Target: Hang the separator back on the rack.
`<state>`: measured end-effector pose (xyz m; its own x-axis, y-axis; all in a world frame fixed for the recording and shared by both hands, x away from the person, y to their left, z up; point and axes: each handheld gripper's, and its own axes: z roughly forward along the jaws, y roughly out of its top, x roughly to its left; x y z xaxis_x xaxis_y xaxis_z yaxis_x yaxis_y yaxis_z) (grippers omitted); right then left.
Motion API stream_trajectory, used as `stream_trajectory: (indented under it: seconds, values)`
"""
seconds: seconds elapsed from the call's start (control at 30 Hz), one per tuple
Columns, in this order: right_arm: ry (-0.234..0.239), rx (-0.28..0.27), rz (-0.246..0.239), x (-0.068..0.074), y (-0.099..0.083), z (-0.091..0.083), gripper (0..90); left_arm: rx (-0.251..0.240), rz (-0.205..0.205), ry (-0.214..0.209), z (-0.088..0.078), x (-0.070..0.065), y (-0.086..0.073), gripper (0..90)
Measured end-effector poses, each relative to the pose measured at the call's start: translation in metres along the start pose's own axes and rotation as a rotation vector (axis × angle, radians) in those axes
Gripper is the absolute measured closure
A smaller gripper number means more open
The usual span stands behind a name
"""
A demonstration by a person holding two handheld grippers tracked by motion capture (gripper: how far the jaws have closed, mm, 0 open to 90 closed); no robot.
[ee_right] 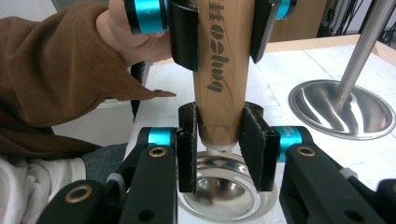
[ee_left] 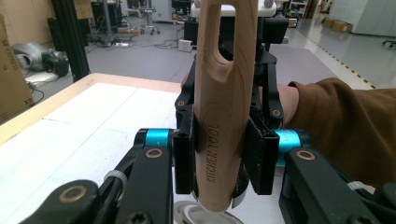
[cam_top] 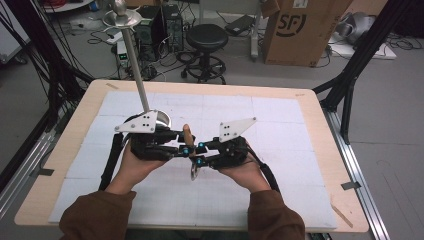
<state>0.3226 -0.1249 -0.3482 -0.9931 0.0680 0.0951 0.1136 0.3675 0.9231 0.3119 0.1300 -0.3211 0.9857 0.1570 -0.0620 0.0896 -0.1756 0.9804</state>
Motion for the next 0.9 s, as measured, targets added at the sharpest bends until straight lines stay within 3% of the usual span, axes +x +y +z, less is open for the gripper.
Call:
stream_trajectory:
  seconds: [0.43, 0.53, 0.8, 0.9]
  values:
    - [-0.004, 0.006, -0.012, 0.003, 0.001, 0.000, 67.5, 0.001, -0.009, -0.005, -0.001, -0.002, 0.001, 69.0]
    - [0.004, -0.006, -0.017, 0.003, 0.002, -0.001, 61.0, 0.010, -0.009, -0.008, 0.000, -0.002, 0.000, 69.0]
    - [-0.060, 0.001, -0.025, 0.007, 0.004, -0.011, 49.9, 0.017, -0.005, 0.020, -0.007, -0.001, 0.001, 69.0]
    - [-0.073, 0.009, -0.034, 0.010, 0.003, -0.016, 48.0, 0.023, -0.027, 0.033, -0.012, 0.003, 0.001, 68.9]
